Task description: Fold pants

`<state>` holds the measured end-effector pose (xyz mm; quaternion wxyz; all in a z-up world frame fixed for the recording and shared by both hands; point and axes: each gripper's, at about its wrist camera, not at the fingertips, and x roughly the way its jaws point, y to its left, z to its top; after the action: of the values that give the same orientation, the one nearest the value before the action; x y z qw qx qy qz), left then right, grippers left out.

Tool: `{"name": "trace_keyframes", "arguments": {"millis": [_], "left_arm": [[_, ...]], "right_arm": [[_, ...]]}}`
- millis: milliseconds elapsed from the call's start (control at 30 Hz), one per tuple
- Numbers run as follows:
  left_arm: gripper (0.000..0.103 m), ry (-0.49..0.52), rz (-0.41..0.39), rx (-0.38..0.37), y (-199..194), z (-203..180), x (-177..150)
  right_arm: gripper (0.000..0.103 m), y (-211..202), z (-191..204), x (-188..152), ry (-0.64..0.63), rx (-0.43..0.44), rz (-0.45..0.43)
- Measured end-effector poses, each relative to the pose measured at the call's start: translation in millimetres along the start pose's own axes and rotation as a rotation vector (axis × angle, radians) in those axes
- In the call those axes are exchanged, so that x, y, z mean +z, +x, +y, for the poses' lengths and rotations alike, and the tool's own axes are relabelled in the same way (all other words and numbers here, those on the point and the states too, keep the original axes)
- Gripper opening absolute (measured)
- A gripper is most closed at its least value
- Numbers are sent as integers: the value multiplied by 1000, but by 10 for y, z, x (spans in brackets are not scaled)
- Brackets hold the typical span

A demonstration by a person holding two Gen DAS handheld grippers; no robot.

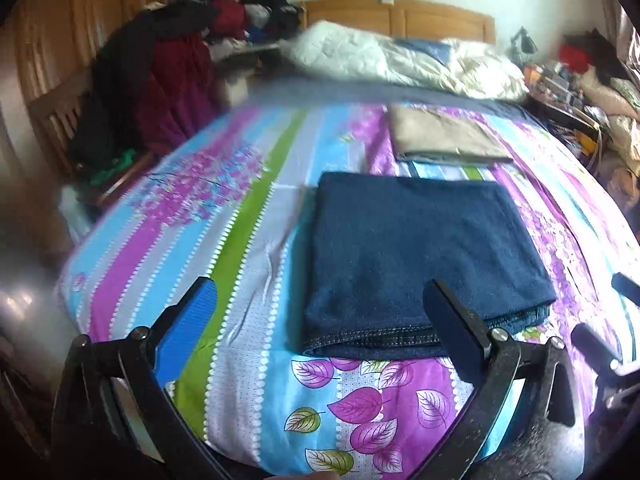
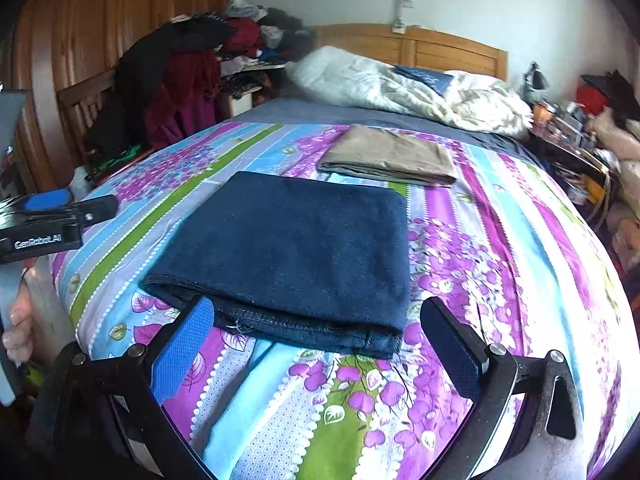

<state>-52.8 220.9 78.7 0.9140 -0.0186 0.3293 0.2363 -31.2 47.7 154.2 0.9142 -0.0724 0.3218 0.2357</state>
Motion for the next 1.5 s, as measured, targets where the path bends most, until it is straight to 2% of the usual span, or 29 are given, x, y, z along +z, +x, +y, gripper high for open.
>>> {"name": "trace_keyframes", "arguments": {"millis": [33,100,200,233,267,333,367,400,467,533,633,767,867,1033,1167,1233,1500], "left_arm": [[103,-10,-4,14,-16,3,-19],[103,-41,39,26,8,11,-74],[103,-55,221,-131,244,-15,-300],[103,-59,267,-187,317,-20,-404],[103,-69,312,-210,457,-18,-552],[103,-69,384,-168,633,-44,-782],[103,-66,460,-144,820,-47,-921],[103,-69,524,-111,926,-45,-1028],[103,-95,445,-106,847,-17,-1044],[103,-116,480,-95,873,-25,-1029],[103,-106,497,-72,878,-61,-1005],[103,-105,513,-86,898,-81,-968],[103,-103,519,-66,924,-80,-947],[103,-118,491,-43,1015,-117,-943],[103,-66,474,4,971,-208,-932],[99,-43,436,57,851,-248,-908],[98,-23,269,99,313,-190,-438]], "right_arm": [[103,-22,-26,-53,42,-22,-2],[103,-28,-100,-194,125,-72,31],[103,177,-208,-507,163,-117,211],[103,278,-229,-635,153,-166,277],[103,367,-243,-761,140,-213,326],[103,503,-273,-984,147,-240,400],[103,546,-294,-1076,173,-232,425],[103,520,-325,-1119,206,-227,398],[103,493,-348,-1137,242,-231,393],[103,504,-333,-1144,240,-244,402],[103,484,-326,-1170,264,-261,399],[103,413,-294,-1204,286,-269,396],[103,512,-360,-1148,312,-274,413],[103,568,-371,-1114,339,-301,423],[103,554,-310,-1041,302,-325,445],[98,505,-264,-960,281,-329,452],[97,249,13,-487,195,-273,351]]}}
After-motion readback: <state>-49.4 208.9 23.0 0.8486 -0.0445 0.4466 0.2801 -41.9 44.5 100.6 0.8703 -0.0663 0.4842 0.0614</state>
